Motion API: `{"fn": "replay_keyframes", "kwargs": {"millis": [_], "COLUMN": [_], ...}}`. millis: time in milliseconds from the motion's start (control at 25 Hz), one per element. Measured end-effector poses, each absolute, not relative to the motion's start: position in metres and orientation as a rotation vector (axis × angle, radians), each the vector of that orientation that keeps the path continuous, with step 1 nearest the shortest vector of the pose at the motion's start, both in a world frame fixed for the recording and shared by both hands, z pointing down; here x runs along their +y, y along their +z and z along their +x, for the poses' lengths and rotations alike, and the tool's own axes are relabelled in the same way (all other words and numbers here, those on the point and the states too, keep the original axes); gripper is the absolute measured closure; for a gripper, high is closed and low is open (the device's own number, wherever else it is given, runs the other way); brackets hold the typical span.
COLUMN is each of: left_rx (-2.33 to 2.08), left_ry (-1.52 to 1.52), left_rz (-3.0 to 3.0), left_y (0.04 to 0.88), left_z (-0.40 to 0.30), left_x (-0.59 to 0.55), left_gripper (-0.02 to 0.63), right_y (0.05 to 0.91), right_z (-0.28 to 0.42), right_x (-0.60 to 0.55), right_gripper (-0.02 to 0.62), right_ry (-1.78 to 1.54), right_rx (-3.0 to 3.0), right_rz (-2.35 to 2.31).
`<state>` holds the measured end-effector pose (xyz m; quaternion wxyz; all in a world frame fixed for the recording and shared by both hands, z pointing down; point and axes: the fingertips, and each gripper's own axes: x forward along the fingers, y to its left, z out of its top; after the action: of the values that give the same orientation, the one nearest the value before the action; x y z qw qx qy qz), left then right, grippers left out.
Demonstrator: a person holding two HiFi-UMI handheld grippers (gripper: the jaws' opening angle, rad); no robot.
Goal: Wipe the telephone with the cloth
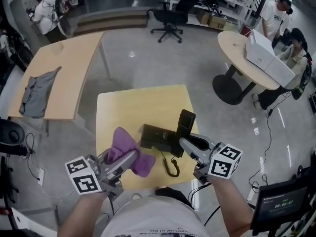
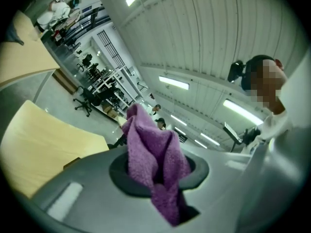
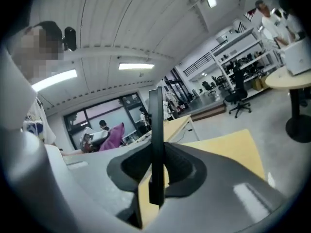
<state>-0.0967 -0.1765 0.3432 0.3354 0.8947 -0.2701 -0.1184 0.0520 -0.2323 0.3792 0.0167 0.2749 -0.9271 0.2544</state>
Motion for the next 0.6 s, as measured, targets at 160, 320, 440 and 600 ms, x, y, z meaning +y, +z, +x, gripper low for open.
{"fn": "replay_keyframes", "kwargs": {"millis": [160,320,440,600], "left_rx": [-0.693,-0.660,-0.658,-0.754], "left_ry": [-0.296,-0.318,-0.352,-0.336], "left_rz": [2.415,2.534,2.613,2.686], "left_y": [0.321,0.288,0.258,0.234], "left_z": [-0.081,-0.056,-0.037,-0.026], "left_x": [-0.199,-0.223,-0.242,-0.262], "left_gripper": [0.518,0.518,0.518,0.518], "right_y": [0.364,0.363,0.368,0.371], "right_z": [0.048,0.047,0.043,0.029], "right_x": [-0.230,-0.238,-0.243,-0.236], "right_gripper": [0.520,0.520,0.520,0.520], "right_ry": [0.888,0.883,0.849,0.835], "right_rx": [-2.923,-2.906,-2.875,-2.841], "right_rz": [0.693,0.604,0.578,0.553]}}
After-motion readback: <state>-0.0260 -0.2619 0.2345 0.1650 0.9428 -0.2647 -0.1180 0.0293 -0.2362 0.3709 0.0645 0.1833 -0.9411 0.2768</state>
